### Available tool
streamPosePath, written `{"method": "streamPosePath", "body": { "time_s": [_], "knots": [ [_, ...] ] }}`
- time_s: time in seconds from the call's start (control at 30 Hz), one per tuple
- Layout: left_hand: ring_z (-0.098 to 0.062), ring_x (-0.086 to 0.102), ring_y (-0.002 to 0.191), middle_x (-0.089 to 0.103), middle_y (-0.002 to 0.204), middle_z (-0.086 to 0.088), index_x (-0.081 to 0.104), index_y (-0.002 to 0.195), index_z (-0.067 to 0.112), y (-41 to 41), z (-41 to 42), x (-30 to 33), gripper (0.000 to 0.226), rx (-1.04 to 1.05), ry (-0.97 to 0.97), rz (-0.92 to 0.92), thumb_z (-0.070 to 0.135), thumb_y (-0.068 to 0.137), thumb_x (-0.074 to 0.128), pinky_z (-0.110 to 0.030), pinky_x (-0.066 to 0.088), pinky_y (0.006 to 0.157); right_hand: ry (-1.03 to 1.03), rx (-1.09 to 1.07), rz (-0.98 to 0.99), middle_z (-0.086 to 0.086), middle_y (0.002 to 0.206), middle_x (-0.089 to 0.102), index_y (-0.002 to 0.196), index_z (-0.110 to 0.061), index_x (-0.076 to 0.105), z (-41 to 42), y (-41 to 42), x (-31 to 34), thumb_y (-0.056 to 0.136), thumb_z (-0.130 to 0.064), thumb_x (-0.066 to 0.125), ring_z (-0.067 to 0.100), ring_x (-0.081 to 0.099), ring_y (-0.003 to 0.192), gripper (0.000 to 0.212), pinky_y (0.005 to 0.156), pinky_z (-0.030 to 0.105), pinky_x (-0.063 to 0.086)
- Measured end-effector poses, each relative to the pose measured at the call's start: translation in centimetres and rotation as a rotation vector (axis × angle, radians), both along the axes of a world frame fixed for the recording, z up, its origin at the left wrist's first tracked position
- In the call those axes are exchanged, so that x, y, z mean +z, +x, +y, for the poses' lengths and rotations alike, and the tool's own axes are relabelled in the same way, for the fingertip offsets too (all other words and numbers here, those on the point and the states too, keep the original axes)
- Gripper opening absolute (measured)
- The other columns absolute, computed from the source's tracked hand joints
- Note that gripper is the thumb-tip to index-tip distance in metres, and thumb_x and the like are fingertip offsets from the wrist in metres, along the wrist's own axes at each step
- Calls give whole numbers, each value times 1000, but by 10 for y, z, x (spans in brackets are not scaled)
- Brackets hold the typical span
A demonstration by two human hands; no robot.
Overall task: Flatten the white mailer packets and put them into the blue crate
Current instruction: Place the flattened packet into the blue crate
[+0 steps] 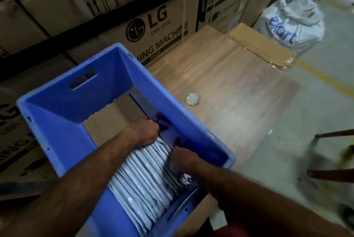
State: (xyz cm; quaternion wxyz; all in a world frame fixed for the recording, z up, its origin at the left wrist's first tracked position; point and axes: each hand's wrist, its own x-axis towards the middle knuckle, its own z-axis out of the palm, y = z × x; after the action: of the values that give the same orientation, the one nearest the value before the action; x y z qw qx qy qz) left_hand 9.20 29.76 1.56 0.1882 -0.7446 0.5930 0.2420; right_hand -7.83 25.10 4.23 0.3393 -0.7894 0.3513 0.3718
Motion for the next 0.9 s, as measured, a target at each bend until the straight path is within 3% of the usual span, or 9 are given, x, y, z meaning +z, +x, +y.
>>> {"method": "streamPosePath", "body": {
  "time_s": [0.13,0.23,0.37,0.43,0.5,0.57,0.67,0.77,0.9],
  "knots": [
    [-33,68,104,72,112,-16,69,104,5,8,-12,4,35,-30,41,50,26,98,42,-36,52,87,66,-36,-36,24,138,59,134,10,55,-12,4,4,99,-11,50,34,58,130,41,102,37,45],
    [-31,69,100,73,108,-15,71,99,6,9,-18,11,36,-104,66,5,27,98,41,-35,51,86,91,-76,-60,21,135,59,133,1,56,-19,-2,9,104,-18,50,34,58,126,36,90,34,44],
    [-30,67,103,73,112,-12,72,103,9,9,-18,6,37,-164,84,-42,28,96,42,-37,52,94,112,-47,-22,21,135,59,132,0,58,-16,-1,10,104,-16,49,35,57,125,34,93,36,44],
    [-28,65,109,72,117,-9,72,110,12,7,-15,5,48,-207,62,-92,35,92,34,-40,46,102,80,4,19,19,137,60,134,-1,57,-11,0,11,100,-17,52,34,58,127,37,96,36,45],
    [-26,62,111,70,118,-7,68,116,16,6,-9,11,56,-241,35,-132,41,89,27,-42,37,108,-22,69,57,16,143,55,144,-3,44,-4,-4,19,97,-25,55,33,55,131,52,103,40,44],
    [-27,55,114,64,118,-10,60,126,17,5,5,17,62,-262,-49,-115,50,89,23,-43,29,110,-169,204,61,17,150,44,156,-2,18,10,-12,27,98,-38,55,35,47,135,77,105,45,41],
    [-32,41,135,49,138,-14,39,153,17,2,32,21,88,-282,-157,37,61,78,25,-50,15,123,-321,341,25,21,153,28,158,-1,-12,30,-18,31,99,-49,50,38,37,134,98,103,54,40],
    [-34,32,143,42,147,-15,30,159,22,0,44,9,89,-314,-87,72,65,82,30,-49,5,125,-323,321,1,21,152,27,158,-3,-15,34,-16,24,97,-66,41,39,36,133,104,102,56,39],
    [-33,34,146,46,149,-15,35,158,25,-3,45,2,73,-295,-219,89,63,95,31,-51,16,123,-273,287,57,27,164,9,157,-3,-19,26,-13,16,93,-74,39,38,36,142,112,103,48,38]
  ]
}}
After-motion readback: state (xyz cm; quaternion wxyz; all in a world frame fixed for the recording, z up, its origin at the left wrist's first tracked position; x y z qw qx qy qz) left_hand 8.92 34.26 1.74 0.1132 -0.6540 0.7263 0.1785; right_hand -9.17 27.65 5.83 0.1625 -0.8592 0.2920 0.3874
